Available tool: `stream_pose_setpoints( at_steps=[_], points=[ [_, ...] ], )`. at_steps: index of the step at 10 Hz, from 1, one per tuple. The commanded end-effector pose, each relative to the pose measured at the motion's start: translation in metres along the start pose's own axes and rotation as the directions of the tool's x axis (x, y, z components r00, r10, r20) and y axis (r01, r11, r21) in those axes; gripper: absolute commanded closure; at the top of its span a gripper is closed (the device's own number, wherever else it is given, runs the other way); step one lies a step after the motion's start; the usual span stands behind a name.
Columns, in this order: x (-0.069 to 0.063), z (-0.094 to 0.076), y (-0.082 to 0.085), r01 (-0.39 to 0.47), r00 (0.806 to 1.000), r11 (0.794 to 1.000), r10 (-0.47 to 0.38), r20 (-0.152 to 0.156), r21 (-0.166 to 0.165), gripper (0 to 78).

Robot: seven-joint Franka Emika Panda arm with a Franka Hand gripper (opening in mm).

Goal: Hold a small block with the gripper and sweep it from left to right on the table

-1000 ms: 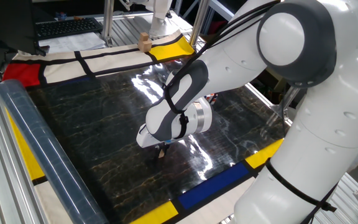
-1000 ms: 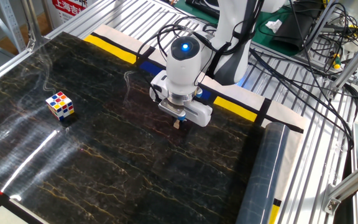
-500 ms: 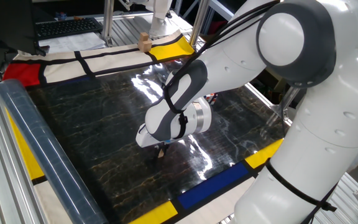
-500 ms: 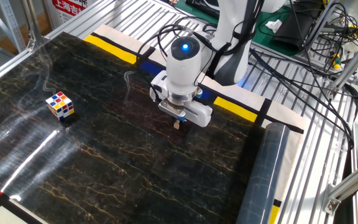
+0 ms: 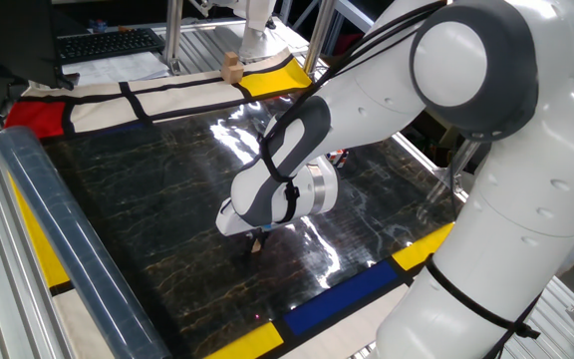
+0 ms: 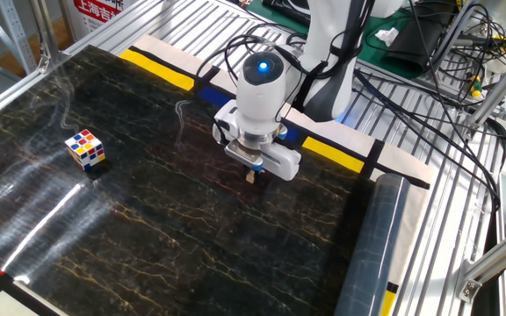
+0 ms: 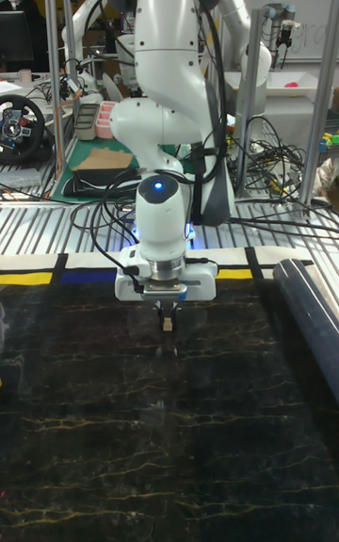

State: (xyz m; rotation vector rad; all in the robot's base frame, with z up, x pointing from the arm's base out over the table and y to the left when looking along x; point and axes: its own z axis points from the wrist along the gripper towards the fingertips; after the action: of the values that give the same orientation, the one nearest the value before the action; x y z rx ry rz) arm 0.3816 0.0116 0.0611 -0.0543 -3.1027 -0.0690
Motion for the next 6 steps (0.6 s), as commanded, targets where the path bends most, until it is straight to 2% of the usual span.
stream_pose_setpoints(
  at_steps=[1,6],
  points=[
    [0.016,0.019,0.036,-0.013,1.000,1.000,0.013,-0.022,-0.012,76.4],
    [0.026,0.019,0.051,-0.030,0.999,0.999,0.030,-0.019,-0.011,76.4]
  ],
)
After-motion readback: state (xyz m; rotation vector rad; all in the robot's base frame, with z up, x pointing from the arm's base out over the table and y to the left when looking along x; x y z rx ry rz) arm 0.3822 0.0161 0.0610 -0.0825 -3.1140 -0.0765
